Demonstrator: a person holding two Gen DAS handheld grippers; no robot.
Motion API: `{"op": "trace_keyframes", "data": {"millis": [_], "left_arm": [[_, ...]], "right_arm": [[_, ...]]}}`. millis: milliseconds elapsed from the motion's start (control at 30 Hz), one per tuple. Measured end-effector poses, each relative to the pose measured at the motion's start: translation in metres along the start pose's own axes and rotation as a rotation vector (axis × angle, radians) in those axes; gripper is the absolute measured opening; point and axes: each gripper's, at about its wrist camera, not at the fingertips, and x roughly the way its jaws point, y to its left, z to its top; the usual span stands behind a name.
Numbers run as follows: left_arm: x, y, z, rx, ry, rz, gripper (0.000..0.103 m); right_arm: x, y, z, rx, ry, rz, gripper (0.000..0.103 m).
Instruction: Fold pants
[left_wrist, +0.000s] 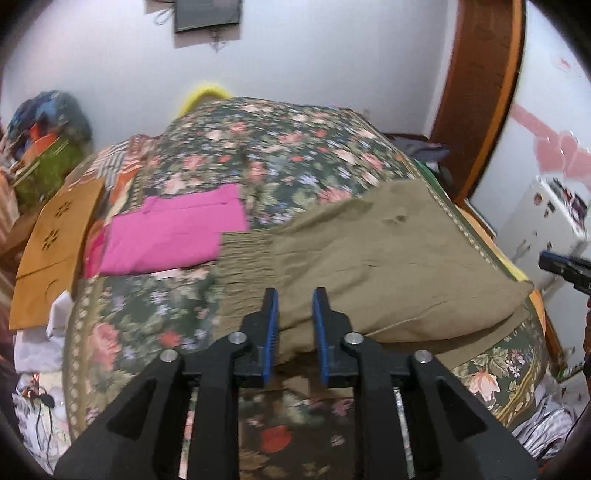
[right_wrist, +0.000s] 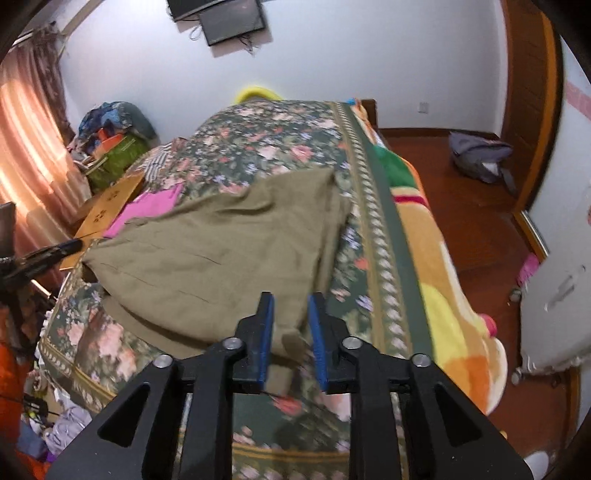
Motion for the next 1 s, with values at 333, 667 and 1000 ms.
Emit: {"op": "trace_keyframes", "data": {"millis": [333,667,1000], "left_arm": [[0.048,-0.029,-0.035,0.025,0.116,-0.056,0.024],[0.029,0.002,0.002,-0.049,0.061,-0.052,0.058],[0.06,0.066,0.053,-0.122,0.037,0.087,0.062]], "right_arm": [[0.06,0.018,-0.028,-0.021,0.144,0.043,0.031],[0.048,0.007,-0.003,-0.029,0.11,0.029,0.036],[0.06,-0.012,0.049,-0.015,0.01,-0.016,0.05]]}}
